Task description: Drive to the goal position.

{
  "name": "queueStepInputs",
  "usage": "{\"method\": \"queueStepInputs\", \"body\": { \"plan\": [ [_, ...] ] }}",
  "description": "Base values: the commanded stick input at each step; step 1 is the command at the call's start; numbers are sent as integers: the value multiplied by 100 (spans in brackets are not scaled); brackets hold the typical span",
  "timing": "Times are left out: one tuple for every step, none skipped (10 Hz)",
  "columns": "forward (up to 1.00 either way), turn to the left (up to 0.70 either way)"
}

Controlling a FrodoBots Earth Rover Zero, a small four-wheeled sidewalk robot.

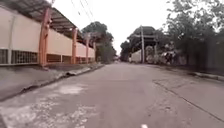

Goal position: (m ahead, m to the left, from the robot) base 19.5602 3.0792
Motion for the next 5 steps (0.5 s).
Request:
{"method": "queueStepInputs", "body": {
  "plan": [
    [100,2],
    [100,0],
    [100,0],
    [100,0],
    [100,0]
  ]
}}
